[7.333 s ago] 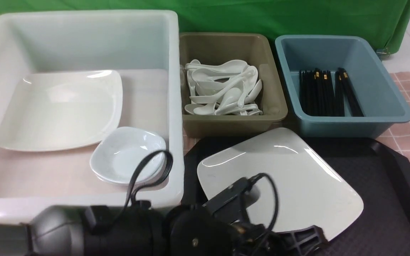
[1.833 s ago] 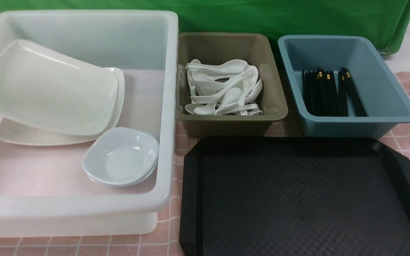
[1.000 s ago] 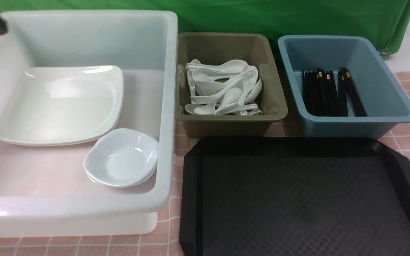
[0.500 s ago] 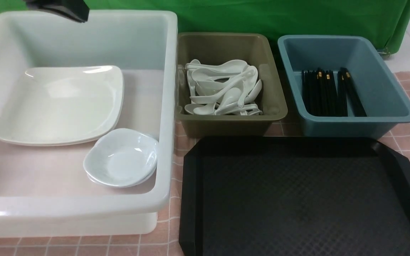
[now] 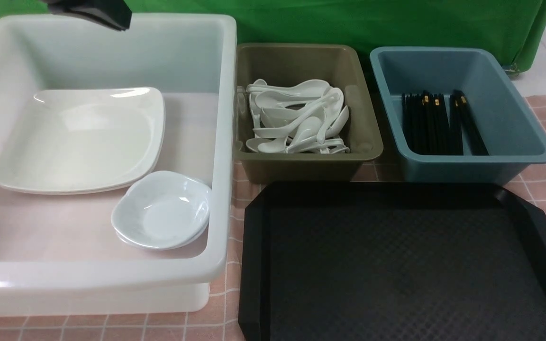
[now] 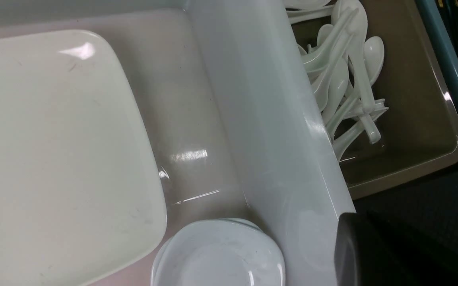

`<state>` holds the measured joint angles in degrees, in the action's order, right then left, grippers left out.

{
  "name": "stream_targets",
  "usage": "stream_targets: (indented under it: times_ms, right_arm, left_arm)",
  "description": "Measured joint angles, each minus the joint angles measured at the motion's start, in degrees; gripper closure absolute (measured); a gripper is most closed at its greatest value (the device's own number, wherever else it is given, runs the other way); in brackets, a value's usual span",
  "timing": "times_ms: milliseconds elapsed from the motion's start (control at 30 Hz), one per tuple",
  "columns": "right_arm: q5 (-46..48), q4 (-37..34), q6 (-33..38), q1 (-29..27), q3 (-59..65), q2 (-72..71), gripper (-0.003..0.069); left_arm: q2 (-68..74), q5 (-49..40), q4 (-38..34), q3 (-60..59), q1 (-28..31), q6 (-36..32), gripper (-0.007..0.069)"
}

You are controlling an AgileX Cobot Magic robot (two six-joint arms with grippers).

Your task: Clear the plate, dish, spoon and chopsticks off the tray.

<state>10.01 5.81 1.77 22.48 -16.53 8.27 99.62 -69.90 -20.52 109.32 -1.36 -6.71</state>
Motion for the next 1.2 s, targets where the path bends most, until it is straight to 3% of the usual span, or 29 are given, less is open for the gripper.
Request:
stream_targets:
  times_ms: [467,933,1200]
  right_arm:
    - [-0.02,0.0,0.0,-0.63,4.31,-1.94,0.0585]
    - [-0.68,0.05,-0.04,-17.93,15.87,-7.38,0.0552]
    - [0.23,0.05,-0.04,-19.77,15.87,-7.38,0.0537]
  left_arm:
    - [0.0,0.0,-0.38,0.0,0.0,1.43,0.0628]
    - [-0.18,0.0,-1.96,-0.15,-0.33,1.31,0.0628]
    - [-10.25,0.14,-3.51,-10.57,-1.54,-2.91,0.0628]
